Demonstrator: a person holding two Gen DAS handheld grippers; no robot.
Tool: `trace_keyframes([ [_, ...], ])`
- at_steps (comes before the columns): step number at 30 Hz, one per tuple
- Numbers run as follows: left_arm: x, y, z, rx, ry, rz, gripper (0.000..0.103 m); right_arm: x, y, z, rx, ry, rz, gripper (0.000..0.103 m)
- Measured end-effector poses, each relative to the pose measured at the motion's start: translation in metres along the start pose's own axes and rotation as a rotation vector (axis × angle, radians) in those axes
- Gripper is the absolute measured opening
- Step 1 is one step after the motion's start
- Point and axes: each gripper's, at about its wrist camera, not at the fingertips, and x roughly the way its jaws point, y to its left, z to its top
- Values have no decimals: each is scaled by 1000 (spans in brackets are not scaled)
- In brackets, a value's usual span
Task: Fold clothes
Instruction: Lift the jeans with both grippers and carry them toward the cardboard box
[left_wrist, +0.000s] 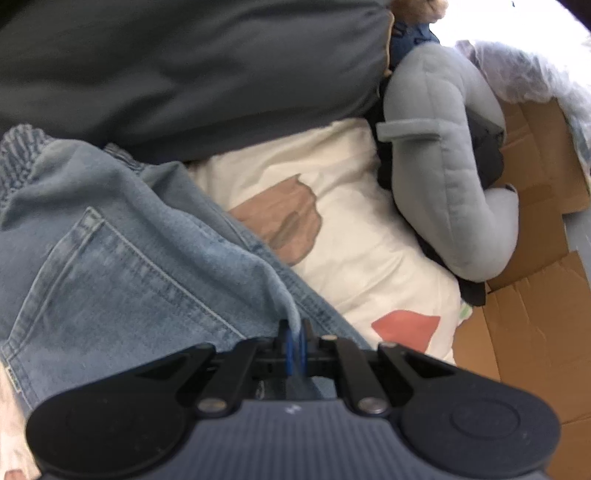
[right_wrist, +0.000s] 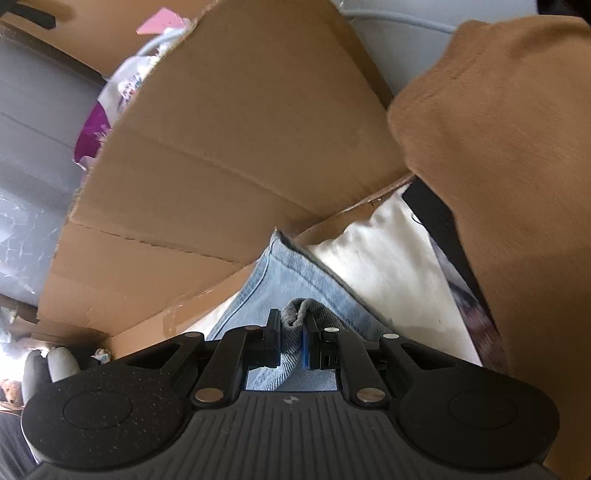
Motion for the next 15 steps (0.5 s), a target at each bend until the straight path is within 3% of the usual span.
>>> trace_keyframes([
  [7,23,-16,2,15,19,13,4,28,10,9,-25,14,-58,10],
  [15,35,-20,8,2,21,6,4,47,15,19,22,13,-56,10],
])
